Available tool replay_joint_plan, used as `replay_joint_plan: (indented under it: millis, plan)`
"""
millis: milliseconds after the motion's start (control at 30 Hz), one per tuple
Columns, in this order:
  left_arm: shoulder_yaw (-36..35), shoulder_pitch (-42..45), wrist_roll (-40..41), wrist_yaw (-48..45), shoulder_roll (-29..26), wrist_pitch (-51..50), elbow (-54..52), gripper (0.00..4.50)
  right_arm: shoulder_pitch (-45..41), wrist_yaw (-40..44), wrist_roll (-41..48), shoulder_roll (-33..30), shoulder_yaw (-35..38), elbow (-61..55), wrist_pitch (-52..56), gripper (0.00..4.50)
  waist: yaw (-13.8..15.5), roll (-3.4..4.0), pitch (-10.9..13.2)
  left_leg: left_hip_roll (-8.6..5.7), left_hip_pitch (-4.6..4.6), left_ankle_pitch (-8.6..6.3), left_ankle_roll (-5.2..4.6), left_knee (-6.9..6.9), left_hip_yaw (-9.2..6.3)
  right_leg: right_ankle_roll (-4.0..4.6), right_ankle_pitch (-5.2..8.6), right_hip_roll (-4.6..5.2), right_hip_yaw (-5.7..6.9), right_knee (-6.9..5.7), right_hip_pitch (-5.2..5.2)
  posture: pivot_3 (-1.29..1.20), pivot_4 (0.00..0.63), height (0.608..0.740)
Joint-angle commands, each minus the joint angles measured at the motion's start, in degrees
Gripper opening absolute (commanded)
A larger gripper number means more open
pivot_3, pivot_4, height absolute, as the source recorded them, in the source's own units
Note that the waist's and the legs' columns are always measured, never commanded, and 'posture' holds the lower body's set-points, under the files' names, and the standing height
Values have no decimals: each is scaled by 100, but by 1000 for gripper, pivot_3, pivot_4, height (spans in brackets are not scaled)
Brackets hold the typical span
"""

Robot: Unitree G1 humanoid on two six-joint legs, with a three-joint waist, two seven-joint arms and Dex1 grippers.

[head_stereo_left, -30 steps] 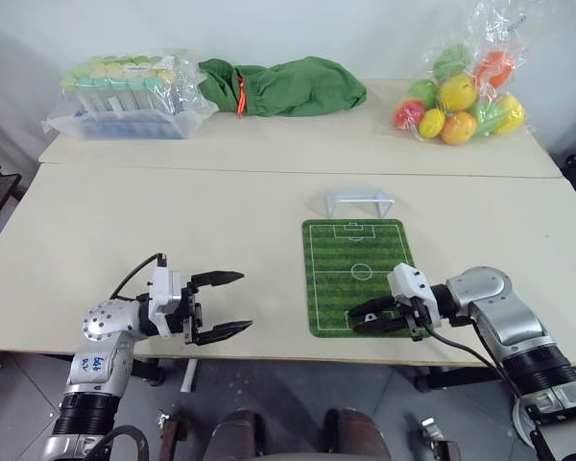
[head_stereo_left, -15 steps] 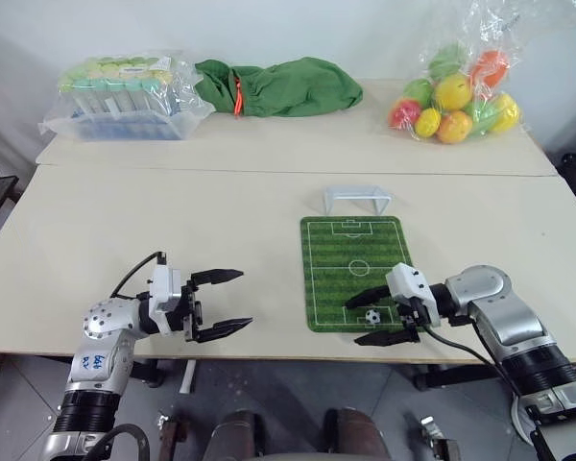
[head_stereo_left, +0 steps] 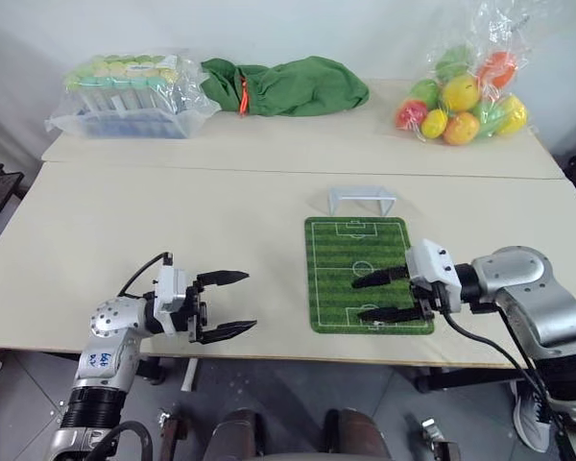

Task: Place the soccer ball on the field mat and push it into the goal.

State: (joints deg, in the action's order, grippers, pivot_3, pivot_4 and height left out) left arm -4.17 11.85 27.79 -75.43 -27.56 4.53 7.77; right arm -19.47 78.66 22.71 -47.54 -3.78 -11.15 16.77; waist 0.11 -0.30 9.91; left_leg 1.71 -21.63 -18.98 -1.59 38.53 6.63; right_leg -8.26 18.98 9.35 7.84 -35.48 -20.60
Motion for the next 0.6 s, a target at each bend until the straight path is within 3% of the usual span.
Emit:
replay_joint_plan:
  millis: [33,167,600]
  plan:
    - [-12,58,116,-185,-20,89,70,4500,461,-51,201,-298,340,-563,120,1317,-7,-1,0,-1,-1,-2,-1,0,1,0,0,0,0,2,0,0,150,740]
    - [-11,170,68,-284,-31,143,269,4500,955,-114,260,-409,418,-745,160,17,-14,-6,4,1,-2,-2,-2,0,3,0,0,-2,2,5,0,0,150,740]
    - [11,323,55,-339,-56,163,383,4500,549,-40,-414,3,-174,966,-682,17,-25,-10,6,2,-2,-3,-4,10,9,-2,-1,-2,0,3,0,0,150,740]
